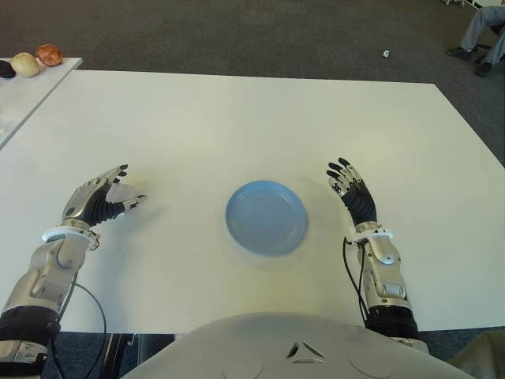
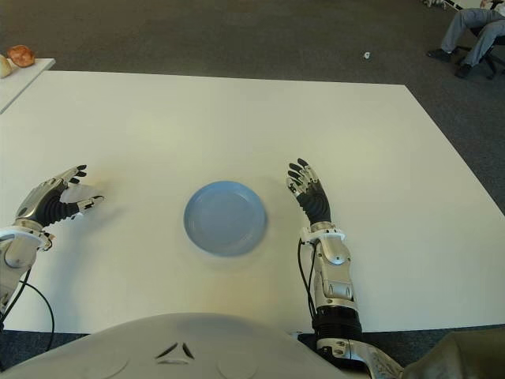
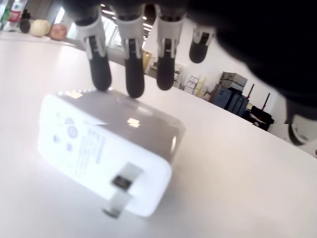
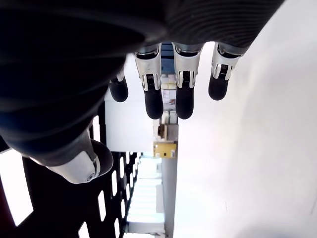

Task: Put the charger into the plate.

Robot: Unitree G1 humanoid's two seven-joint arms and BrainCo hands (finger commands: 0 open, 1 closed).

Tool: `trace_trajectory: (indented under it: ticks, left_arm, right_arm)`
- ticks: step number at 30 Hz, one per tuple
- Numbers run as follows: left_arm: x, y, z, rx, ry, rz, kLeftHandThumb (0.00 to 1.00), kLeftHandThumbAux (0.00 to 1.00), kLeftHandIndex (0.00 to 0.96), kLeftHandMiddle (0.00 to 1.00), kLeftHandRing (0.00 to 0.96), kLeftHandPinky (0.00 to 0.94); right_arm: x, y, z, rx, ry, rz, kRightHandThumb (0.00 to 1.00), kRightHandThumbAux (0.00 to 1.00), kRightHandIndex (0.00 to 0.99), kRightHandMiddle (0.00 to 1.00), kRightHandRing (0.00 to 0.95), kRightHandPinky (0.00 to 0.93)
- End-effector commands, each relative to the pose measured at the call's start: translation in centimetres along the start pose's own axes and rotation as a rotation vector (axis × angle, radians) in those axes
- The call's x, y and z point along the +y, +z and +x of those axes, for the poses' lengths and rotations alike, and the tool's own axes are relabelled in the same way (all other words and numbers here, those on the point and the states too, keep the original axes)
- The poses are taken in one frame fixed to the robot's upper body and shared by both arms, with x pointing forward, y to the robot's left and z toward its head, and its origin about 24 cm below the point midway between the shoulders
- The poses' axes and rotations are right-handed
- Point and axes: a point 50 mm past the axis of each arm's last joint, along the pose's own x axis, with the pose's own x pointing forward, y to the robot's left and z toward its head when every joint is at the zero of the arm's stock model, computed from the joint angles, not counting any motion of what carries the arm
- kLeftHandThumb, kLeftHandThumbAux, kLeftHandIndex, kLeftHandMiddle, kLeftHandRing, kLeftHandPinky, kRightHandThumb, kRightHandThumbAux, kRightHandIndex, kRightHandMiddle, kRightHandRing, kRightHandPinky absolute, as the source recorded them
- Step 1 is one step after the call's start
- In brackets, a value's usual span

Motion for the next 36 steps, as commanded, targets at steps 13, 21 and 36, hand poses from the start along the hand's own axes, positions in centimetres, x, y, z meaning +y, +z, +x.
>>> trace_trajectory:
  ticks: [13, 21, 36]
  left_arm:
    - [-1.26, -0.27, -0.65, -0.003, -0.072, 0.058, 0.419, 0.187, 0.052, 0.083, 0.09, 0.136]
    - [-1.18, -0.19, -0.74, -0.012, -0.058, 0.069, 0.42, 0.191, 0.071, 0.121, 0.151, 0.268]
    - [-1.19, -0.27, -0.77, -0.044, -0.032, 0.096, 0.503, 0.227, 0.146, 0.237, 0.303, 0.387]
  right_arm:
    - [-0.22, -0.18, -0.2, 0.016, -0.013, 0.016, 0.0, 0.627, 0.046, 0.181, 0.146, 0.09]
    - [-0.24, -0.15, -0.18, 0.017, -0.011, 0.008, 0.0, 0.626, 0.048, 0.186, 0.15, 0.081]
    - [-0.28, 0.01, -0.17, 0.012, -0.013, 0.01, 0.0, 0.627, 0.047, 0.186, 0.151, 0.091]
